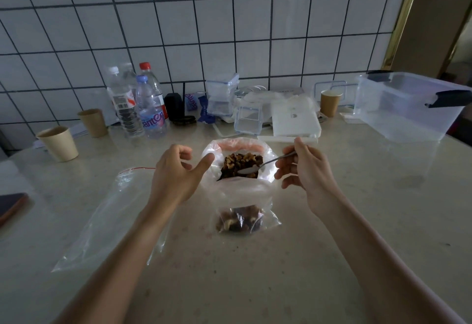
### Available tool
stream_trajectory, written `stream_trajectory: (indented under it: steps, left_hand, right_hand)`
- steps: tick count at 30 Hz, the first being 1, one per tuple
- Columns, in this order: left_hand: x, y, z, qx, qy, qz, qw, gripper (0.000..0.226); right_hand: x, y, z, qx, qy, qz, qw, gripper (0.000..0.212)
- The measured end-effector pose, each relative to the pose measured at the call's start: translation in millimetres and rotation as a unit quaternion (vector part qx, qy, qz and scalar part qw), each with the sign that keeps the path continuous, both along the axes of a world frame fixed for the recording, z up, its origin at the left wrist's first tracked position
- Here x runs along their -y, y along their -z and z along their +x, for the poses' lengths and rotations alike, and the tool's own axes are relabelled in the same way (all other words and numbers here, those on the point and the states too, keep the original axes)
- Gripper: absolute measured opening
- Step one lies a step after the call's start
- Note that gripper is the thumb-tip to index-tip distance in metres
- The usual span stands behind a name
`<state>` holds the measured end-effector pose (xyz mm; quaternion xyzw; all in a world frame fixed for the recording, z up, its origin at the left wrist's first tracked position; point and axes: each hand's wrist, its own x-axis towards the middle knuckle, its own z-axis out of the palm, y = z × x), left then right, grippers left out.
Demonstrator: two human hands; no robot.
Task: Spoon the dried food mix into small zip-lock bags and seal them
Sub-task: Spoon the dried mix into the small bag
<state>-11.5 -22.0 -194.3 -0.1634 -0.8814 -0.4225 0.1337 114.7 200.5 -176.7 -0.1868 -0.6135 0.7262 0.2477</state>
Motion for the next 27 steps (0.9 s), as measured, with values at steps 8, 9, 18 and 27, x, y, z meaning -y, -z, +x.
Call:
stream_trajectory:
  steps: [8,9,18,27]
  left_hand:
    - [-23.1,8.8,-0.4,0.087,0.057,-0.097,0.99,0.036]
    - [-24.2,9.1,0.4,0.079,0.066,-0.09,0.991,0.032]
    - [-24.6,4.6,8.6,0.152,0.1,0.115,0.977,0.03]
    - [-23.2,6.3,9.1,0.195,0.129,0.169,0.958,0.02]
  right_hand:
    - [2.6,9.4,-4.3,0.068,-0.099,0.016,0.993,0.039]
    - [4.0,10.9,-6.1,0.07,-0.102,0.013,0.992,0.038]
    - [9.6,15.3,-14.4,0.043,-0.027,0.033,0.998,0.029]
    - [15.6,15.0,-15.4,0.044,-0.004,0.046,0.998,0.03]
